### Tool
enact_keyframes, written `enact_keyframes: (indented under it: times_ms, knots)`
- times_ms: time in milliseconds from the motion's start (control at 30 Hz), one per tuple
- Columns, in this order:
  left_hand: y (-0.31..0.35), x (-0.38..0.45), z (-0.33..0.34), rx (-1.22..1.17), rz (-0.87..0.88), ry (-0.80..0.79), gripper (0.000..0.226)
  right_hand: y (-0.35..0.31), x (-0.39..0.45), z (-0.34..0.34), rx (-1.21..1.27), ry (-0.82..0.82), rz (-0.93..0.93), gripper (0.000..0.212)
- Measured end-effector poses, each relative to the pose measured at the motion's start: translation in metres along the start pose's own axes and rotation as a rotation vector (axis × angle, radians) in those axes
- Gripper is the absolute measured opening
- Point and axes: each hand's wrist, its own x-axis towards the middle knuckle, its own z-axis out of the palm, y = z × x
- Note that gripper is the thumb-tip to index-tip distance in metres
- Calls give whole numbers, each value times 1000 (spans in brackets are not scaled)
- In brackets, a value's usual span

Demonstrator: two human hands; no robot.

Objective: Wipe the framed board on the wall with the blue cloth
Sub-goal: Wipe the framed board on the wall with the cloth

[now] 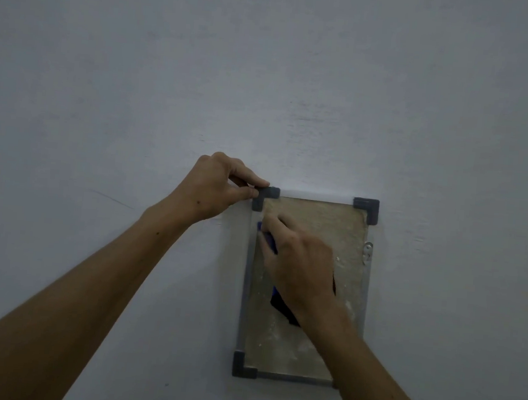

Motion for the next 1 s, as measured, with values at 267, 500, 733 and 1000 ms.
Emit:
enact_keyframes:
  times_ms: [267, 500, 733, 1000]
  knots:
    - [2, -1, 0, 11, -2, -3, 23, -3, 6, -7, 20, -18, 24, 11]
    - [4, -5, 2, -5, 0, 21, 25, 30, 14, -25, 17, 70, 153, 15]
    - [5, -5, 6, 6, 7, 55, 26, 46, 9, -36, -21, -21, 144, 18]
    - [9, -6, 5, 55, 16, 55, 26, 32, -2, -25, 19, -12, 208, 19]
